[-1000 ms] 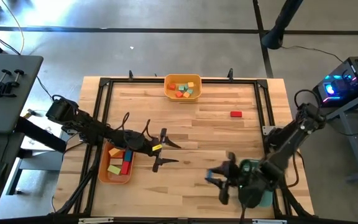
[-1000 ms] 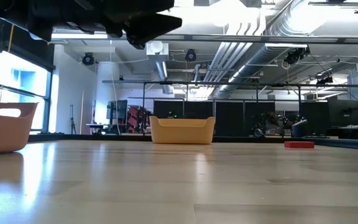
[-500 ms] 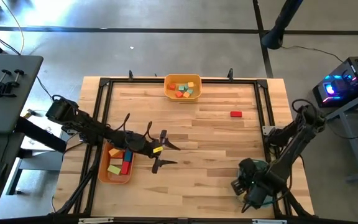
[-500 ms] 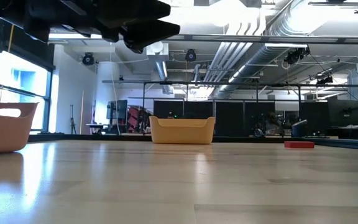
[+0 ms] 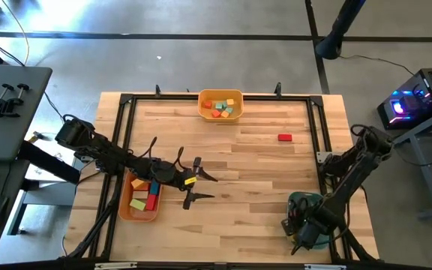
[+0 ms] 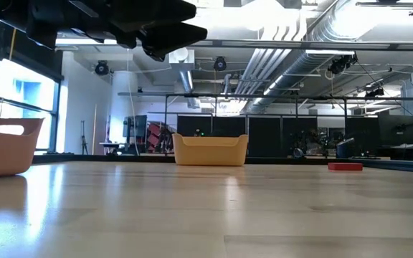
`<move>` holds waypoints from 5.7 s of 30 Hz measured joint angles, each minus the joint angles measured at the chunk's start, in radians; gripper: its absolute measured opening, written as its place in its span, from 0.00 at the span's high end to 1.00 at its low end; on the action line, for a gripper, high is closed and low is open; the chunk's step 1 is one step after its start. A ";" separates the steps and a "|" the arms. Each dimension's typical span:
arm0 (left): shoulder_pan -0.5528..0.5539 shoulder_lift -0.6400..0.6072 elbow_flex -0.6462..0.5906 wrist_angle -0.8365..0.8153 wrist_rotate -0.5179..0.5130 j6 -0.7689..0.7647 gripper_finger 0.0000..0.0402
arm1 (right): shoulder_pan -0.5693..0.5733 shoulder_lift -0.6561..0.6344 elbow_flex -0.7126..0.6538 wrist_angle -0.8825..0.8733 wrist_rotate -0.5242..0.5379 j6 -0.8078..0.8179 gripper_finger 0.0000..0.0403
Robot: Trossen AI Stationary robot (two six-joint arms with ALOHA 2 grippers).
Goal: Sort blocks by size
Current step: Put the thin red block into the green bin, then return to Home Position
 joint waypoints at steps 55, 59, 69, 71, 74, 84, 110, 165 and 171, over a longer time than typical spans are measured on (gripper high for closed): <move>0.032 0.000 -0.001 -0.057 0.000 -0.095 0.38 | -1.384 -0.093 -0.246 0.286 -0.018 -1.486 0.92; -0.001 0.000 -0.001 -0.058 0.001 -0.083 0.38 | -1.236 -0.114 -0.246 0.431 -0.056 -1.458 0.95; -0.001 0.000 -0.001 -0.048 0.000 -0.026 0.38 | -1.040 -0.120 -0.235 0.466 -0.057 -1.745 0.96; 0.004 0.000 -0.001 -0.047 0.000 -0.026 0.38 | -1.080 -0.117 -0.210 0.341 -0.040 -1.732 0.93; 0.017 0.000 -0.001 -0.042 -0.001 -0.025 0.38 | -1.131 -0.116 -0.172 0.194 0.000 -1.781 0.82; 0.039 0.000 -0.001 -0.069 -0.002 -0.034 0.38 | -1.248 -0.113 -0.193 0.230 0.040 -2.216 0.35; 0.030 0.000 -0.001 -0.111 0.000 -0.042 0.38 | -1.276 -0.115 -0.374 0.400 0.036 -2.303 0.53; -0.027 0.000 -0.001 -0.093 -0.001 -0.050 0.38 | -0.090 -0.101 -0.043 -0.143 -0.041 -0.083 0.33; -0.006 0.000 -0.001 -0.054 0.000 -0.055 0.38 | -0.143 -0.102 0.092 -0.281 0.251 -0.253 0.33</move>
